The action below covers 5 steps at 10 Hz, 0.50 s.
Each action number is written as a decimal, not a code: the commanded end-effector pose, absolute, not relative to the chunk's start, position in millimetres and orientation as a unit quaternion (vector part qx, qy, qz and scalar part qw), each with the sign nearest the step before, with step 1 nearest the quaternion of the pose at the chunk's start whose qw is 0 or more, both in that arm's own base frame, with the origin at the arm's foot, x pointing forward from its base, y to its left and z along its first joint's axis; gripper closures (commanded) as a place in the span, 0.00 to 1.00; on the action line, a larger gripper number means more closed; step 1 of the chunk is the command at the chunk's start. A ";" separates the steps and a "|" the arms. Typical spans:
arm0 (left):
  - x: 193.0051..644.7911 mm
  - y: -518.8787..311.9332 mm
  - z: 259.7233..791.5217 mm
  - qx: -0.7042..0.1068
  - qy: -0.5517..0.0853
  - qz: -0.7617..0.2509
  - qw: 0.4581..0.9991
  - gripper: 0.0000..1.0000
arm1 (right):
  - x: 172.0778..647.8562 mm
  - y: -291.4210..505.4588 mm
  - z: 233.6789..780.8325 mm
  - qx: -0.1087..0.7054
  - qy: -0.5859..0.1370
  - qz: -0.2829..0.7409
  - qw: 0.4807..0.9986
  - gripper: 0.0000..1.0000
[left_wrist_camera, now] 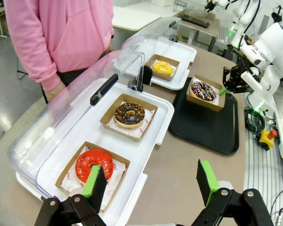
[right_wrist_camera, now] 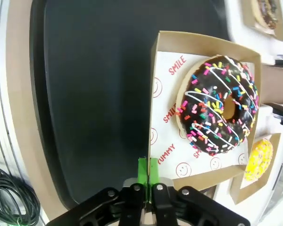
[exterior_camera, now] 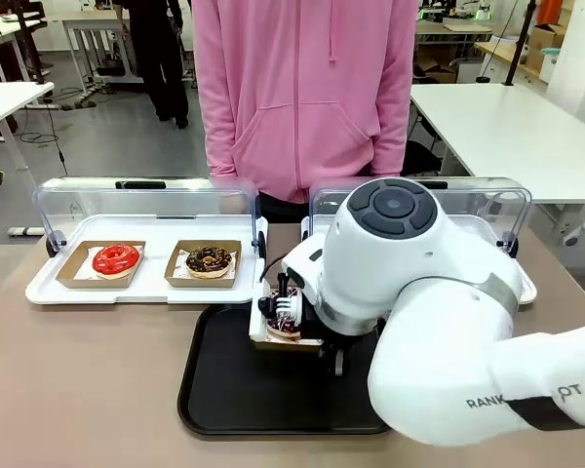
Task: Move the fourth donut from the left to the tray.
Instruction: Pick up the Paper togo box containing the Donut indicated by the person and place it on the Handle tray.
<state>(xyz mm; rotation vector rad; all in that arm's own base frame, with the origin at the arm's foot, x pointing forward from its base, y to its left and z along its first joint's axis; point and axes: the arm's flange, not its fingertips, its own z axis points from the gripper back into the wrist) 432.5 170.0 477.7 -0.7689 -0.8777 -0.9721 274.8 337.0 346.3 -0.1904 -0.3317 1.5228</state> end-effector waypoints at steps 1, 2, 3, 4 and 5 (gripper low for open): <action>431.4 169.4 479.6 -0.352 -0.400 -0.441 0.722 0.00 | 239.0 309.8 323.9 -0.082 -0.159 0.688 0.703 0.98; 431.4 169.4 479.6 -0.352 -0.400 -0.441 0.722 0.00 | 236.0 311.6 318.3 -0.079 -0.151 0.695 0.698 0.98; 431.4 169.4 479.6 -0.352 -0.400 -0.441 0.722 0.00 | 234.7 311.2 313.1 -0.078 -0.147 0.697 0.698 0.98; 431.4 169.4 479.6 -0.352 -0.400 -0.441 0.722 0.00 | 233.1 310.4 308.1 -0.073 -0.144 0.697 0.698 0.98; 431.4 169.4 479.6 -0.352 -0.400 -0.441 0.722 0.00 | 232.7 308.9 305.0 -0.072 -0.143 0.698 0.698 0.98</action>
